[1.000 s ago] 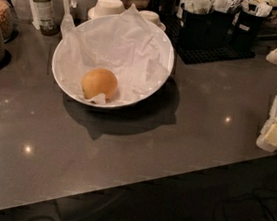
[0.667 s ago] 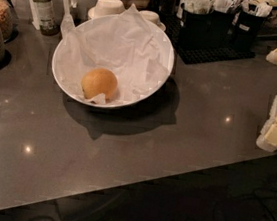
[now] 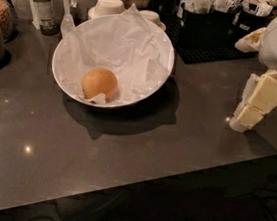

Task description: Pick orange from white bowl

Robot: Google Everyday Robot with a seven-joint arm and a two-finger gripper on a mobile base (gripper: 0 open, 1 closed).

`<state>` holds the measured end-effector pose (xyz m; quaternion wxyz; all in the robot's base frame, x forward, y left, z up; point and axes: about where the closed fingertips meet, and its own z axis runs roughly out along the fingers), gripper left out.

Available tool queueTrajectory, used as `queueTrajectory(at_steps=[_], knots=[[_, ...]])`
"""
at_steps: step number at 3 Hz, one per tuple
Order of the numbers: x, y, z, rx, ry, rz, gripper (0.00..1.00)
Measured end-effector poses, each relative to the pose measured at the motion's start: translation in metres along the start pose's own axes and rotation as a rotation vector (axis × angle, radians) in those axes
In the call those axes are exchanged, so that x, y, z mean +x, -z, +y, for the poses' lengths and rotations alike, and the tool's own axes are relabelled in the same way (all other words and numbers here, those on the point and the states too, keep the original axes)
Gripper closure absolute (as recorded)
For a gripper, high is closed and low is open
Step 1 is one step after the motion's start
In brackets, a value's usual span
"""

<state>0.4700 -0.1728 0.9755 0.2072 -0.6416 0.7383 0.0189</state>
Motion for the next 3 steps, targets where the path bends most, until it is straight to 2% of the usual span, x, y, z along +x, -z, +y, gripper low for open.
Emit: queueTrajectory(at_steps=[1, 2, 3], knots=[[-0.053, -0.016, -0.016, -0.021, 0.111, -0.145, 0.00], [-0.108, -0.029, -0.025, -0.043, 0.224, -0.239, 0.00], [-0.165, -0.038, -0.023, -0.071, 0.366, -0.296, 0.00]])
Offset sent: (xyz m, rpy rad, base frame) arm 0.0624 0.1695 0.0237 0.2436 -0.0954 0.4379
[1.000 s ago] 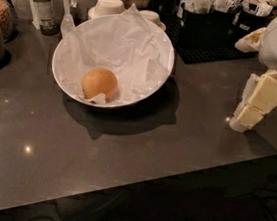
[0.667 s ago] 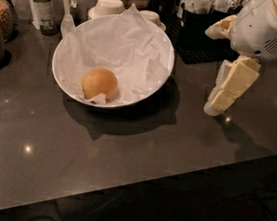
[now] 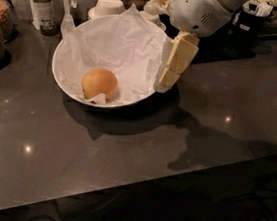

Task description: Pick orange from white bowl

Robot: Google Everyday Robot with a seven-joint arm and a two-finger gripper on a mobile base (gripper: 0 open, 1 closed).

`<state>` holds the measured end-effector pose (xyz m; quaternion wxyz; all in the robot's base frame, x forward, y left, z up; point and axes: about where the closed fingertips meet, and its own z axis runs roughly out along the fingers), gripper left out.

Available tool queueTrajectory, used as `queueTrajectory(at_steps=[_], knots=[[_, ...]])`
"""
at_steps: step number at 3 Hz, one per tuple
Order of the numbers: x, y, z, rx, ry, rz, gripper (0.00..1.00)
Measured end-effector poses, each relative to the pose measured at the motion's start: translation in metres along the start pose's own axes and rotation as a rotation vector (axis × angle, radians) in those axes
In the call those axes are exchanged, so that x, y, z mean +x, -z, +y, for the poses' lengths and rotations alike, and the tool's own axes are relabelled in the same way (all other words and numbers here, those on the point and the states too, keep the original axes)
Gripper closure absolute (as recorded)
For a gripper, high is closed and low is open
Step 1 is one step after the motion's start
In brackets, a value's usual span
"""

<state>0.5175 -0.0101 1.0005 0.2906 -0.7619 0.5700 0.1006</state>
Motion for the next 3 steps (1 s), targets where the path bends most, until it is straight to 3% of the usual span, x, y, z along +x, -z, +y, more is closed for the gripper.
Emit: queueTrajectory(at_steps=[2, 3], knots=[[-0.074, -0.045, -0.006, -0.105, 0.216, -0.064, 0.00], [-0.074, -0.045, -0.006, -0.105, 0.216, -0.064, 0.00]])
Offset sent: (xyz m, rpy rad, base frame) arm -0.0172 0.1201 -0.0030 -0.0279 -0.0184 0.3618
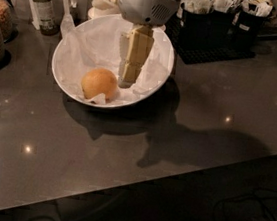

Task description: Pick orange from white bowl

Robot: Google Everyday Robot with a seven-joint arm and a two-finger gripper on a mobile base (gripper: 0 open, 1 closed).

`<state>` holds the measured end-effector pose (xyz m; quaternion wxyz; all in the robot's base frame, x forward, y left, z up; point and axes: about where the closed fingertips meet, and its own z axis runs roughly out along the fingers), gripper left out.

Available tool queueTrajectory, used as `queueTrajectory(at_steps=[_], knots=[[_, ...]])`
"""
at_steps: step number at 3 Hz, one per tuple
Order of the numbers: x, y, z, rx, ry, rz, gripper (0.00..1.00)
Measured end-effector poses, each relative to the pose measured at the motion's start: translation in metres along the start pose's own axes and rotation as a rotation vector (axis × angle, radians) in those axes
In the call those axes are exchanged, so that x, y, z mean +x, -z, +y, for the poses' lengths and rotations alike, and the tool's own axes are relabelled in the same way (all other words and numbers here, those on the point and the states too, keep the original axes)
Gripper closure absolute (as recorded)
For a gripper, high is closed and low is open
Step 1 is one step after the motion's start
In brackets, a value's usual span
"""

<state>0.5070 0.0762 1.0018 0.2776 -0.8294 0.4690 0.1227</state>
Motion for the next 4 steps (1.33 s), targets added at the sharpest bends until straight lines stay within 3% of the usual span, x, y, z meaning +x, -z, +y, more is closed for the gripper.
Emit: queueTrajectory(at_steps=[3, 4], knots=[[0.0001, -0.0002, 0.0000, 0.000, 0.000, 0.000, 0.66], [0.0042, -0.0059, 0.0003, -0.006, -0.014, -0.001, 0.62]])
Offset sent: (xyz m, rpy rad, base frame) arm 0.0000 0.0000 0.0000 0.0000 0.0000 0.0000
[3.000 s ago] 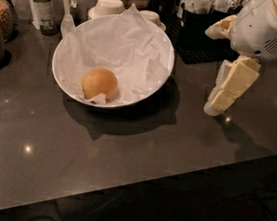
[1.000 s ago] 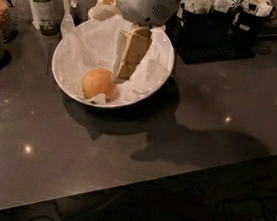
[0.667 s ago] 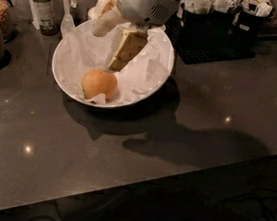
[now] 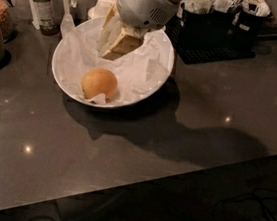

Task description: Pick orange from white bowl

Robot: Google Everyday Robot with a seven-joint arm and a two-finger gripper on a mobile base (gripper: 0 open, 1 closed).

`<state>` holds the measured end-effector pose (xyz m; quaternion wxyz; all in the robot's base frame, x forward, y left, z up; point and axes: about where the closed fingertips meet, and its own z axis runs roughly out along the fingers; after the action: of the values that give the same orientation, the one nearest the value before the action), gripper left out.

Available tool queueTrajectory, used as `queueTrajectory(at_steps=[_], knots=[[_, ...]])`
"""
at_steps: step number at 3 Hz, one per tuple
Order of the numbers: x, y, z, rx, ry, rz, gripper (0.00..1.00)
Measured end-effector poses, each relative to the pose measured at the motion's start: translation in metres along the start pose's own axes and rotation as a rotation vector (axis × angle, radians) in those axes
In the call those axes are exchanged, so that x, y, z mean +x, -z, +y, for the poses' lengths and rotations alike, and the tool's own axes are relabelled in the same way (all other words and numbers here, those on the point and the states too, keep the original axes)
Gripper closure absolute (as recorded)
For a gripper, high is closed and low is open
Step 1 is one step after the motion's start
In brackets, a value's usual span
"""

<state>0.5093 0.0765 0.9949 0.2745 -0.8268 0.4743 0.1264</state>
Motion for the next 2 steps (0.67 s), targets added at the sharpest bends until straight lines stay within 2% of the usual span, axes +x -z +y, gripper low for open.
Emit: queueTrajectory(at_steps=[2], knots=[[0.020, -0.026, -0.005, -0.051, -0.038, -0.004, 0.15]])
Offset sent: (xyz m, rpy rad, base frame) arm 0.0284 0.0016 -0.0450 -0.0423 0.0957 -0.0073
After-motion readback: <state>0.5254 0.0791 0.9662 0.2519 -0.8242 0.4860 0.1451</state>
